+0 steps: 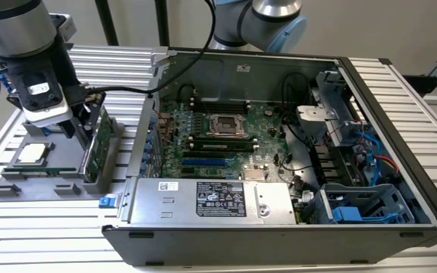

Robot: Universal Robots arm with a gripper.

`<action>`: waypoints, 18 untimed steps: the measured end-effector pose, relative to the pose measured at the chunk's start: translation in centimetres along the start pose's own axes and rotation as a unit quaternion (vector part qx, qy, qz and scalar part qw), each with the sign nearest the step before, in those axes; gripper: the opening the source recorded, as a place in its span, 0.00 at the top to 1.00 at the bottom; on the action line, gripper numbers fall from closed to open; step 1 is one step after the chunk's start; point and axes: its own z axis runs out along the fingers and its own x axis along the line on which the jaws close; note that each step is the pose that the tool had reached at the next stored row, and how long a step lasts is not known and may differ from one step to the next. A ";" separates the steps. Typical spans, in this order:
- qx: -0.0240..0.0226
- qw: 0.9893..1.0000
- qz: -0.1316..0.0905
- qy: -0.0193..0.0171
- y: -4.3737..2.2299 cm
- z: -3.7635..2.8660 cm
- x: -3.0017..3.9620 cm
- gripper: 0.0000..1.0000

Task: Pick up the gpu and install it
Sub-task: 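Pick up the gpu and move the gpu toward the slot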

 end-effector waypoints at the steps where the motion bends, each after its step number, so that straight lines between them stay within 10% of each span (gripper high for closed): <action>1: 0.000 1.000 0.000 0.000 0.00 0.04 0.00 0.00; 18: 0.000 1.000 0.000 0.000 0.18 0.74 0.03 0.00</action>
